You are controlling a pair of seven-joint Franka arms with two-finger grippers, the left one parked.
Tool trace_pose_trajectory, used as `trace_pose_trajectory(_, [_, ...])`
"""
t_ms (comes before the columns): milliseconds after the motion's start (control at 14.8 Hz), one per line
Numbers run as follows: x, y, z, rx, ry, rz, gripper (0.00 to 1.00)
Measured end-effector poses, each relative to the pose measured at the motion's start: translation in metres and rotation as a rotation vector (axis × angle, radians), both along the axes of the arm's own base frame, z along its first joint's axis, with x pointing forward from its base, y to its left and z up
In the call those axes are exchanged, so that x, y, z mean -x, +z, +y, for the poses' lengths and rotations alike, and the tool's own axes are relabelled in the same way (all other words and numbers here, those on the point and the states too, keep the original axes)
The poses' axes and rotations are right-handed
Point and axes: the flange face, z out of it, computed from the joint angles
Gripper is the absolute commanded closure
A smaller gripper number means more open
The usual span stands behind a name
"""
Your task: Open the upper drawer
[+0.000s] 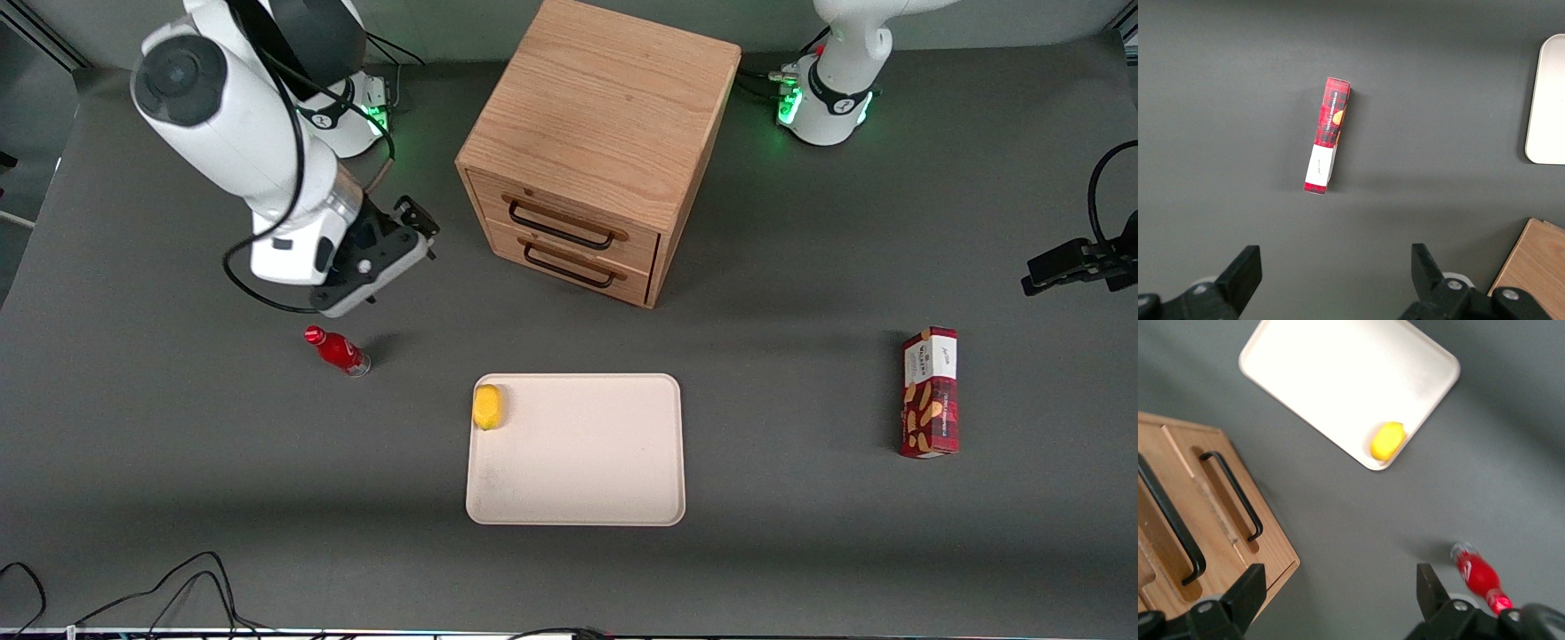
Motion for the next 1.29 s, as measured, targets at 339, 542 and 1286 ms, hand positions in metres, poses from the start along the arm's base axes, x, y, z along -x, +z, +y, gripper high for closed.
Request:
trace_pose_trajectory(339, [-0.003,-0.036,0.067,-0.066,0.266,0.039,0.0])
trace_pose_trajectory(542, [0.011,-0.057,0.106,-0.078,0.337,0.074,0.0])
trace_pose_trajectory(1286, [0.045,-0.108,0.144,-0.049,0.423,0.181,0.0])
